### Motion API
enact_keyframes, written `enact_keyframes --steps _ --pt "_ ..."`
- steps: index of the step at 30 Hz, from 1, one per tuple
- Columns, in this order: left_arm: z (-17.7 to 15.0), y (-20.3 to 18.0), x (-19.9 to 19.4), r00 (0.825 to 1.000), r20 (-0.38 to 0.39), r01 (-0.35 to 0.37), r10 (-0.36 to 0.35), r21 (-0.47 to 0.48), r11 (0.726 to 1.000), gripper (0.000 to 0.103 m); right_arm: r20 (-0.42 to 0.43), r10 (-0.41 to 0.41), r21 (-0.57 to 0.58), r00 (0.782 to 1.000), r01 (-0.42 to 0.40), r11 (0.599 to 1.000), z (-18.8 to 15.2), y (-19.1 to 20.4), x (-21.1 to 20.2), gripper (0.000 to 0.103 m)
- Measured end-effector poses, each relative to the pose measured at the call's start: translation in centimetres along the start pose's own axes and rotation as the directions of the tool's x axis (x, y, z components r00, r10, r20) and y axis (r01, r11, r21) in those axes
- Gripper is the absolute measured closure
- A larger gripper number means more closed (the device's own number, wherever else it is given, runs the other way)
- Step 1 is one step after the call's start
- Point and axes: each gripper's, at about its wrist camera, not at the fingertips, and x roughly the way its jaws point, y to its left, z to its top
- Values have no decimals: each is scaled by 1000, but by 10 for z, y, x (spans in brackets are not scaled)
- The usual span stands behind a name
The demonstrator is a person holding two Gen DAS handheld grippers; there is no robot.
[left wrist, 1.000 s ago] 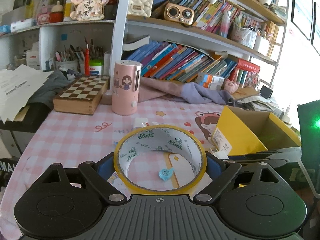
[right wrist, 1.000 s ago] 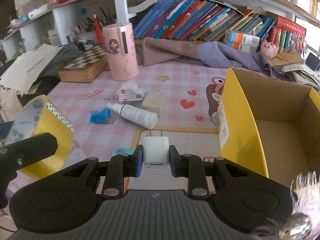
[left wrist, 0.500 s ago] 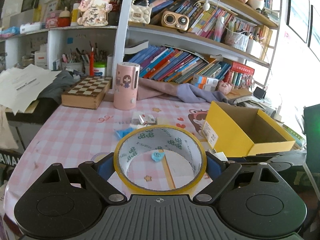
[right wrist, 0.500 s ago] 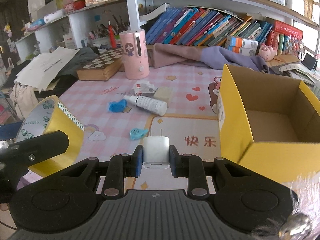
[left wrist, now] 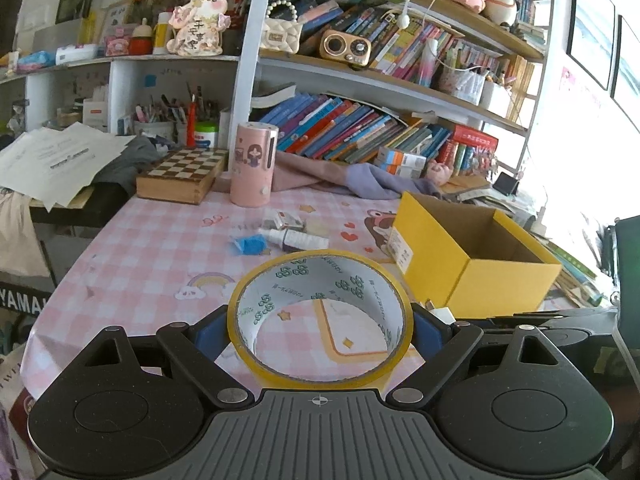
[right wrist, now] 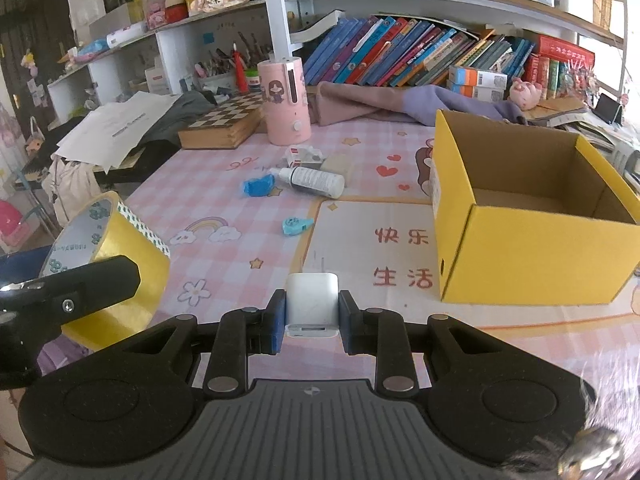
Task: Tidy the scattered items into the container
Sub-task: 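Lift the tape roll and charger plug off the table with both tools, then carry the tape roll and charger plug over the yellow box with both tools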
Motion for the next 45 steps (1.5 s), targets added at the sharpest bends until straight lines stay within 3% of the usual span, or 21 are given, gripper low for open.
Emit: enact_keyframes --steps 14,28,45 --pt "-21 -37 -8 992 -62 111 -108 46 993 12 -29 -74 77 997 76 994 -44 -25 -43 78" --pt "-34 -77 -1 959 -128 267 -252 113 957 12 -66 -201 197 977 210 958 -76 -60 -78 78" --pt "-34 -116 7 923 -153 378 -354 177 909 12 -68 -292 267 954 300 916 -93 -86 -106 78"
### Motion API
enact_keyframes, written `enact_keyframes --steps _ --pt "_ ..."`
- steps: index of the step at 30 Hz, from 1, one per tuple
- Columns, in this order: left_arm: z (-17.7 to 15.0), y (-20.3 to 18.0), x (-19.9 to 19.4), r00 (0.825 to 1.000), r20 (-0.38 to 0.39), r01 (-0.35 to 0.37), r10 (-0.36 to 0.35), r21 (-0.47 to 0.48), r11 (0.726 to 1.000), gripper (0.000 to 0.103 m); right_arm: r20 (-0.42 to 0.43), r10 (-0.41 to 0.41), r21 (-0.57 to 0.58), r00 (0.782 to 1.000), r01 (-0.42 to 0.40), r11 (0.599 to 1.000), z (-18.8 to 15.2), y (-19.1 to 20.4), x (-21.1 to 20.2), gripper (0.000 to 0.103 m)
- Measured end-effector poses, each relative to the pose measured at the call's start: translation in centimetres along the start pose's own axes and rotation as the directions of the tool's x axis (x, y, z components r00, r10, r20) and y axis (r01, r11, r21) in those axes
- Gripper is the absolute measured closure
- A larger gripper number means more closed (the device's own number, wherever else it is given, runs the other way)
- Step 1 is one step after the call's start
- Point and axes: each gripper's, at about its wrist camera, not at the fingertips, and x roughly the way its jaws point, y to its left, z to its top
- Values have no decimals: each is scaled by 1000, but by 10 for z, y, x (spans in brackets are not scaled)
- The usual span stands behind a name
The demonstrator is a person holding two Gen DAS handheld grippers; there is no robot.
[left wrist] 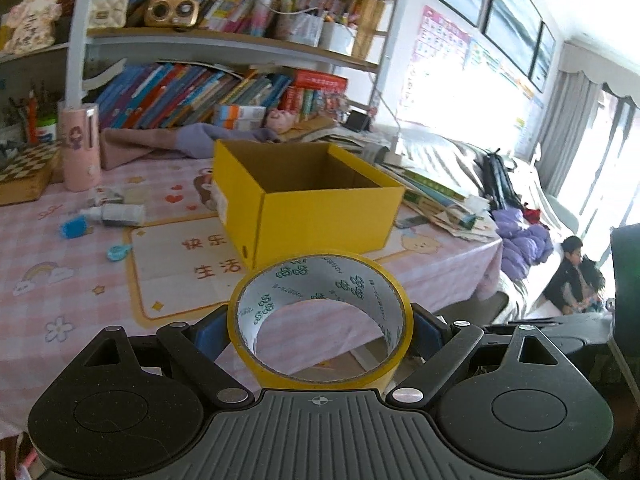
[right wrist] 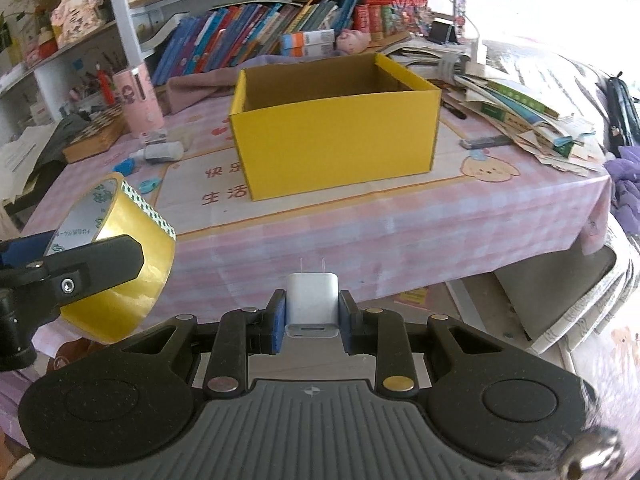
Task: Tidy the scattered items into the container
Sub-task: 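Carry the tape roll and charger plug over the yellow box with both tools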
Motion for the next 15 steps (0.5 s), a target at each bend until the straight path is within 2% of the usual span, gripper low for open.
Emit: enact_keyframes --steps 15 --pt "7 -15 6 999 20 28 -29 38 999 12 29 -24 34 999 23 999 7 -15 -5 78"
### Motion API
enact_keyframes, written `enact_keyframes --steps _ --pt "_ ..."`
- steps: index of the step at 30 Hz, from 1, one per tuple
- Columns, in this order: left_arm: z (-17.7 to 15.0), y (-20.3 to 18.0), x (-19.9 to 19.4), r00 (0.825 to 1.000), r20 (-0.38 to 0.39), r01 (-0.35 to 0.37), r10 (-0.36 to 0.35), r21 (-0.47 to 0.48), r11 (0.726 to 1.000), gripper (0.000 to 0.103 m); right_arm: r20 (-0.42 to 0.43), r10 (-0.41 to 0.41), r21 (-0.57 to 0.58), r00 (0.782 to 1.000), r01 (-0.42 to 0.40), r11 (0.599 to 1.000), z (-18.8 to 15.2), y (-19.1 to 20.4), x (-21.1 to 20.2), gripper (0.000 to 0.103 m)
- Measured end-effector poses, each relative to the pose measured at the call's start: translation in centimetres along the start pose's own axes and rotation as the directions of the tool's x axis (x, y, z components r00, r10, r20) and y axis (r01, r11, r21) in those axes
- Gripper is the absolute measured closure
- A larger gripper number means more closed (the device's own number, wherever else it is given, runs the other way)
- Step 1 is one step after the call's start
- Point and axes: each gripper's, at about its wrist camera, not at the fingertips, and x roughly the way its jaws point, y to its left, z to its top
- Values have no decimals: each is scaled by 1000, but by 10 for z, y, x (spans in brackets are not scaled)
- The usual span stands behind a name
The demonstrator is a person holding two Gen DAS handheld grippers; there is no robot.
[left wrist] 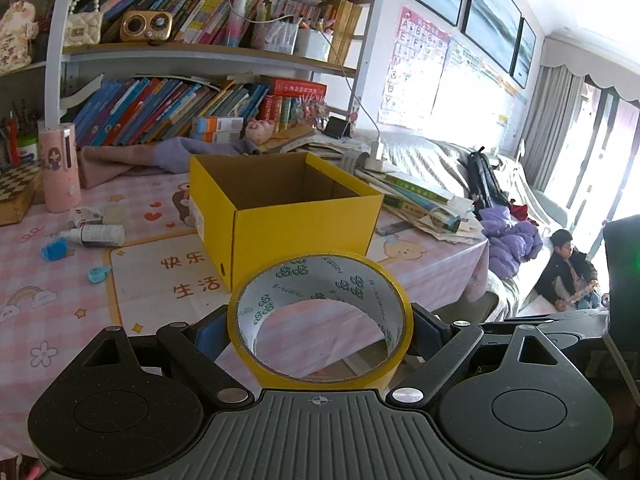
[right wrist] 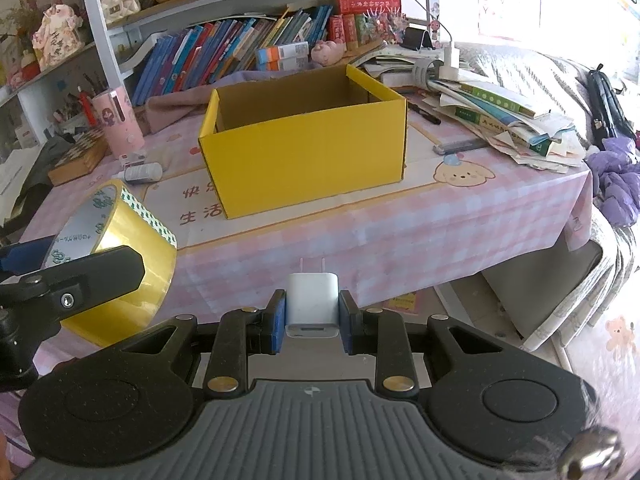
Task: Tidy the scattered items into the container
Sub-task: 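Carry the tape roll and charger plug over the yellow box with both tools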
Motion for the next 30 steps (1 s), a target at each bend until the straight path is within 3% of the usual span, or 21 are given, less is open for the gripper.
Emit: enact_keyframes --steps 30 --pt "19 -2 26 1000 23 19 -20 46 999 12 17 -10 -5 1000 10 1000 23 -9 19 78"
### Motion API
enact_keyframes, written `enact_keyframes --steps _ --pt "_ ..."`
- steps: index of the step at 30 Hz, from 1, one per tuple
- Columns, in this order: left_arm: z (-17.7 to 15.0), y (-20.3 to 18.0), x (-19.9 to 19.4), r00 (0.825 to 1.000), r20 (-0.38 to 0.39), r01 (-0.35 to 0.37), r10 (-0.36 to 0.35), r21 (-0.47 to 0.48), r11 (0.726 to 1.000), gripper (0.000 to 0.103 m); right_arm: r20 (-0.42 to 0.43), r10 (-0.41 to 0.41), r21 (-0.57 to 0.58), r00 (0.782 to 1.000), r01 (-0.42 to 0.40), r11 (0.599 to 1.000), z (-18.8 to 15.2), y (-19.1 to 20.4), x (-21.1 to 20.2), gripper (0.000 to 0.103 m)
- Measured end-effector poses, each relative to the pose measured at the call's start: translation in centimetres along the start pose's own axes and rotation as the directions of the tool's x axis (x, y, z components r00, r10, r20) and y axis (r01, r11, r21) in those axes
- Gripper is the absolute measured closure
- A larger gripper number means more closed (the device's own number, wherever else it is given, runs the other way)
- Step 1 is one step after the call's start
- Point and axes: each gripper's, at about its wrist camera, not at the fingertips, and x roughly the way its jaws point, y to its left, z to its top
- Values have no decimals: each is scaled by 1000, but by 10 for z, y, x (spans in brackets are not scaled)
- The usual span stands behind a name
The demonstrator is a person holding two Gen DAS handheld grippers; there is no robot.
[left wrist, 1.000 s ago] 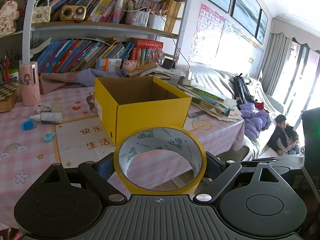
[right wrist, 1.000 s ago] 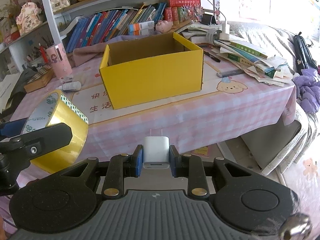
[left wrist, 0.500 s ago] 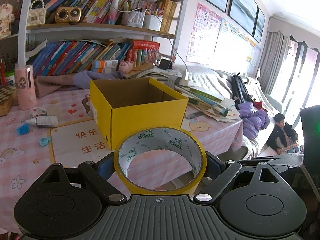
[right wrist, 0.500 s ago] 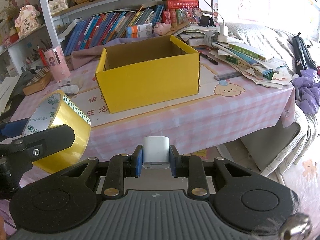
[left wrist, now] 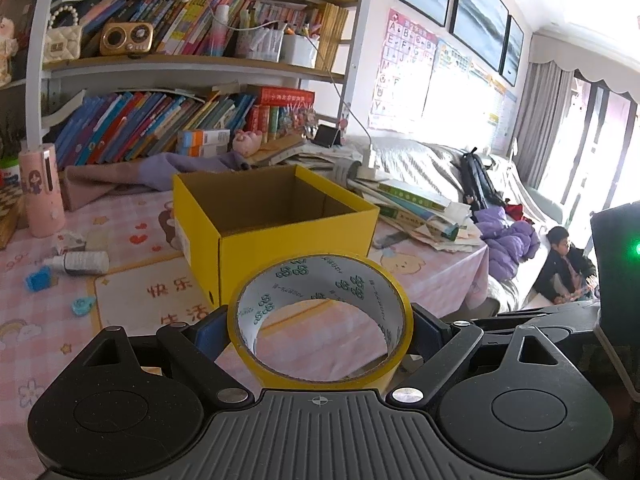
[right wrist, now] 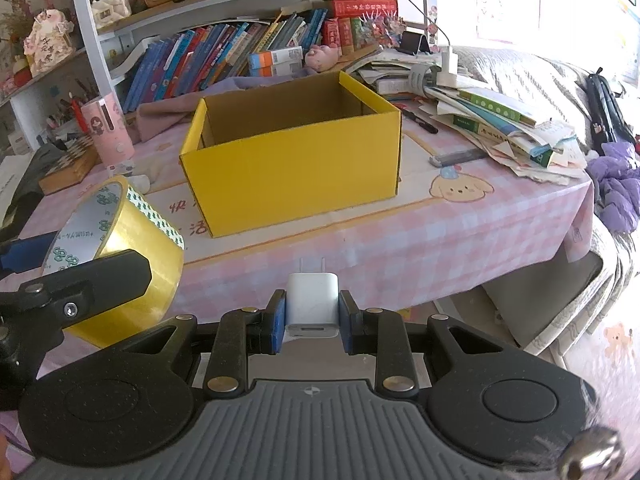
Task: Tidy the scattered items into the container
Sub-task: 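Carry the tape roll and charger plug over the yellow box with both tools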
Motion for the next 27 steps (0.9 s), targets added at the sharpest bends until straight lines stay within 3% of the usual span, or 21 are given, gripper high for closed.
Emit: enact_keyframes --steps 15,27 --pt "39 15 37 997 72 -22 17 68 997 12 76 -5 -25 997 7 1000 58 -6 38 78" --pt "83 20 88 992 85 -102 96 73 992 12 127 38 -86 991 -27 996 129 -27 81 78"
